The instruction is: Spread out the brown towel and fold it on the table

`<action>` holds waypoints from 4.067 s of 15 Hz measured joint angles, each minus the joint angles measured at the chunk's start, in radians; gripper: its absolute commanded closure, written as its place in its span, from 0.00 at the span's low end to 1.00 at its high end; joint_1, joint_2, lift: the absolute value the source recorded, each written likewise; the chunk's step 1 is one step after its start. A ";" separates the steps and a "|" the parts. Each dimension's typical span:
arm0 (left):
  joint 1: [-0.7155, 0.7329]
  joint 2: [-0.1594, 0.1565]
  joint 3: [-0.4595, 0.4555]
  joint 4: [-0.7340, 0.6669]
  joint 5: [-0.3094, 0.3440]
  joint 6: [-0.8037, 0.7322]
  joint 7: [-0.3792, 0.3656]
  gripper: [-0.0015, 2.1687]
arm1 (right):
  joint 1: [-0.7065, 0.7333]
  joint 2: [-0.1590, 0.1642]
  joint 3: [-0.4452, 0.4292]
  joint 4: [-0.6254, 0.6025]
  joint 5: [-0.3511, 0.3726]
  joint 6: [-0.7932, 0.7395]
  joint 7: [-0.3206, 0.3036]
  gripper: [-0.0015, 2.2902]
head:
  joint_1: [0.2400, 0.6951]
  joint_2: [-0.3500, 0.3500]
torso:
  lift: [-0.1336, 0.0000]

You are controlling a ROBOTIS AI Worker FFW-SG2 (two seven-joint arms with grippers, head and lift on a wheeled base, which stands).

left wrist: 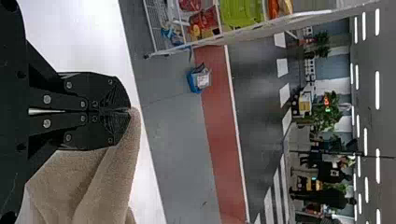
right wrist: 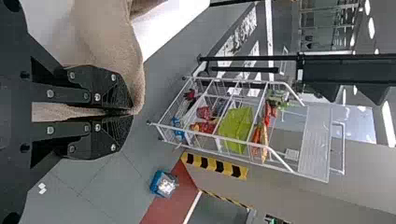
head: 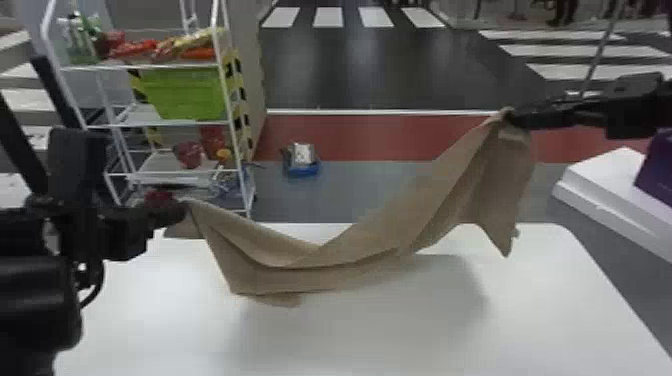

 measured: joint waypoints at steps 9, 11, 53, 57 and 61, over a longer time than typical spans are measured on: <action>-0.235 0.002 0.036 0.139 0.028 0.089 0.049 0.61 | -0.099 0.010 -0.056 0.167 -0.015 -0.073 -0.090 0.45 | 0.37 0.51 | 0.07; -0.263 0.007 0.035 0.129 0.040 0.139 0.048 0.61 | -0.116 0.010 -0.077 0.191 -0.016 -0.080 -0.111 0.45 | 0.34 0.49 | 0.07; 0.632 -0.023 0.373 -0.114 -0.040 -0.563 -0.320 0.15 | 0.699 -0.158 0.013 -0.003 -0.041 -0.694 0.002 0.45 | 1.00 0.72 | 0.07; 0.649 -0.026 0.364 -0.118 -0.151 -0.644 -0.371 0.06 | 0.734 -0.160 0.023 -0.024 -0.014 -0.758 0.002 0.35 | 1.00 0.74 | 0.07; 0.650 -0.027 0.355 -0.123 -0.197 -0.651 -0.354 0.06 | 0.751 -0.161 0.012 -0.034 -0.022 -0.771 0.002 0.23 | 1.00 0.76 | 0.07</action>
